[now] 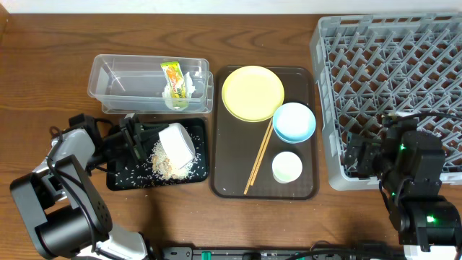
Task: Sort waste into correct bins and load items into the dishwasher rack
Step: 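Tip the white bowl over the black tray to dump the rice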
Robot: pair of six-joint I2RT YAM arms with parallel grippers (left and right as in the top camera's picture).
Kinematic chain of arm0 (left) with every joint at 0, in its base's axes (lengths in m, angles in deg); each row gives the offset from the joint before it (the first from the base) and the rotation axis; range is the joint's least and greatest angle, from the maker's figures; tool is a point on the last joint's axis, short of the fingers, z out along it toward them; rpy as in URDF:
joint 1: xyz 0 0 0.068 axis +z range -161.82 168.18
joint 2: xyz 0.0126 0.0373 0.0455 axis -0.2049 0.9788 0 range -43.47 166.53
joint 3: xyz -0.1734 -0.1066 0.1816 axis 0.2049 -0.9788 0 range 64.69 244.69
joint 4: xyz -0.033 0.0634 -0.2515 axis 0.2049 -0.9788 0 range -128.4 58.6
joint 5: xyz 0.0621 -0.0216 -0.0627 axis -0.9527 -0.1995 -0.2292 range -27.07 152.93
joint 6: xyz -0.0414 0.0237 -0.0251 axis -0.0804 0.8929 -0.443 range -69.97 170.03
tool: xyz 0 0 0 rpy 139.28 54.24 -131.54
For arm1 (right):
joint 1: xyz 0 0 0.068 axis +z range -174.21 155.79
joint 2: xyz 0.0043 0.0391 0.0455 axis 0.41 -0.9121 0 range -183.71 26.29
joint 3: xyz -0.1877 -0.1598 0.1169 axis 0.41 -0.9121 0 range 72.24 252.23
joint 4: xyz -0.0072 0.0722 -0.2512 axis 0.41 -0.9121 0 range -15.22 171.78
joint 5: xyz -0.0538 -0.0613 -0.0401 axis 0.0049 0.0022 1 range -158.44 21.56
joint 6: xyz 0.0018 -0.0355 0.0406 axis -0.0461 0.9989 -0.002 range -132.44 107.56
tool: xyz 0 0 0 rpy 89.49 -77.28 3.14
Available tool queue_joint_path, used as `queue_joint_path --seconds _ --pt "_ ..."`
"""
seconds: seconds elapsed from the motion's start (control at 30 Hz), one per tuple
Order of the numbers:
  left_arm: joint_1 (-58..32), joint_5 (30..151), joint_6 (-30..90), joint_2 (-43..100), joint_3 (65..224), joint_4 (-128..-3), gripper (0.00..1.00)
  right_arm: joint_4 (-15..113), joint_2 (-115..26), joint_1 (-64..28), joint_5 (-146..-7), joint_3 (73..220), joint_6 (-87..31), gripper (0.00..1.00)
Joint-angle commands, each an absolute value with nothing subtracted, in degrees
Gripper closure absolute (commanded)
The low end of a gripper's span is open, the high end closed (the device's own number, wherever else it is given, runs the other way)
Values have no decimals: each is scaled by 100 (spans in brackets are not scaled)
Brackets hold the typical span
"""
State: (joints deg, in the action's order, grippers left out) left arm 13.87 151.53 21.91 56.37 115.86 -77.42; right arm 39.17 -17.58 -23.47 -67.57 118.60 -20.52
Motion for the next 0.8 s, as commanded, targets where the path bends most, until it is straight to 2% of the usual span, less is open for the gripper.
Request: queue_joint_path --seconds 0.0,0.23,0.47,0.6,0.77 --pt "1424 15306 1791 5650 11569 -7746 94 3906 -1750 -2214 -6784 11976 -2010 1" --pt "1424 15308 1631 5650 11571 -7740 94 3906 -1750 -2214 -6784 11976 -2010 1" --pt "1275 15116 3716 5011 11711 -7753 94 3910 -1750 -2214 -6781 11976 -2008 1" --pt "858 13514 4121 4050 11938 -7641 94 3914 -1750 -2214 -6781 11976 -2008 1" --pt "-233 11061 3620 2896 12004 -6752 94 3928 -1750 -2214 -6781 11976 -2008 1"
